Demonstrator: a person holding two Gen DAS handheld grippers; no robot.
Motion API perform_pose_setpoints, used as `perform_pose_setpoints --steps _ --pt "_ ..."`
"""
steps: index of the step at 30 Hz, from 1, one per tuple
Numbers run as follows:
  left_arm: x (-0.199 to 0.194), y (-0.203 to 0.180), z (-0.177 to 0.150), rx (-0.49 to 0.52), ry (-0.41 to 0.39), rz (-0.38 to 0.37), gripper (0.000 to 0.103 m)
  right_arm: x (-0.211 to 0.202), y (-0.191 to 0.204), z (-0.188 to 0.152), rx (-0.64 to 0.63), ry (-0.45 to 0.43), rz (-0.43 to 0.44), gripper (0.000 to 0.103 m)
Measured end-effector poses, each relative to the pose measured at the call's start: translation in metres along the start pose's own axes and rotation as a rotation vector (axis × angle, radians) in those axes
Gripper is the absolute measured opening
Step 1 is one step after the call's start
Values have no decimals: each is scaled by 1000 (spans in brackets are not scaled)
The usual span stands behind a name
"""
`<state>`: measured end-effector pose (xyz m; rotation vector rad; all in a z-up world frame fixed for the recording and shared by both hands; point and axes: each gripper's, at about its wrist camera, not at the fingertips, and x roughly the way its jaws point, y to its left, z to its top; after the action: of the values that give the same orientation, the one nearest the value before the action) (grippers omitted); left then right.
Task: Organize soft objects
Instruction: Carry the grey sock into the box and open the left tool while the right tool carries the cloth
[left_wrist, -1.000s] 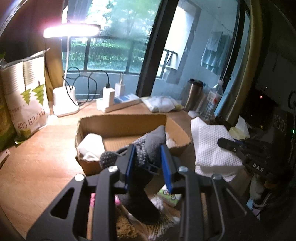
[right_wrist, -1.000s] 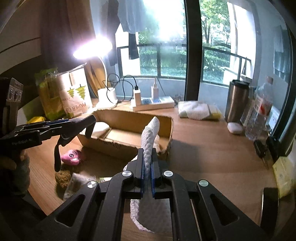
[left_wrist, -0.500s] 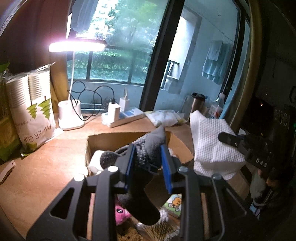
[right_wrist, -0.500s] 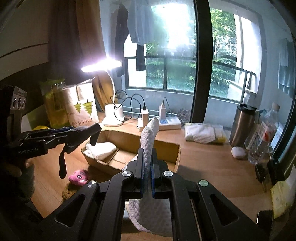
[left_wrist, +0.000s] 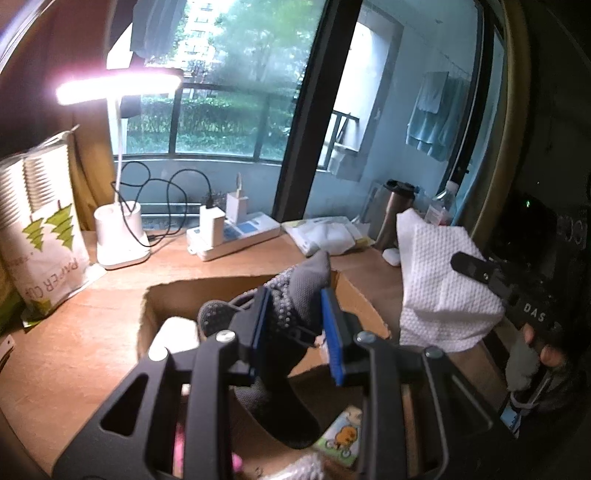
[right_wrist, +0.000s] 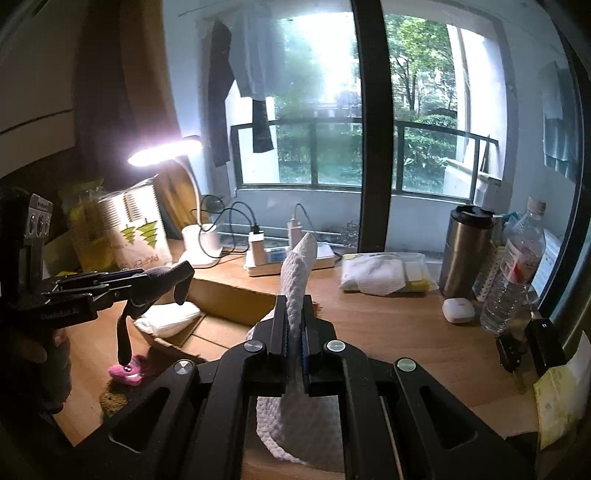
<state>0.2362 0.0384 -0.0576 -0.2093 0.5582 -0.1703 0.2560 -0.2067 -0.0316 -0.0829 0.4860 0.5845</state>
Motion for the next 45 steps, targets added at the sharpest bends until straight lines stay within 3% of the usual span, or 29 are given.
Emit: perform_pose_setpoints --steps 16,22,26,27,29,36,45 --pt "83 -35 13 8 48 6 29 9 -68 -10 62 6 -30 6" --pt "126 -36 5 -8 125 23 31 9 -84 -15 85 18 -49 6" --pt "146 -35 -2 -28 202 9 38 11 -89 -20 99 29 -61 6" --pt "149 -35 -4 -33 213 3 49 12 -89 -20 101 32 -63 6" --pt "148 -35 -5 -54 216 -27 60 12 -88 -21 105 35 -64 6" --pt "125 -39 1 -30 174 -47 63 11 -75 -16 89 25 -55 6" --pt "72 -18 3 -33 91 -21 65 8 -31 -4 31 4 -17 6"
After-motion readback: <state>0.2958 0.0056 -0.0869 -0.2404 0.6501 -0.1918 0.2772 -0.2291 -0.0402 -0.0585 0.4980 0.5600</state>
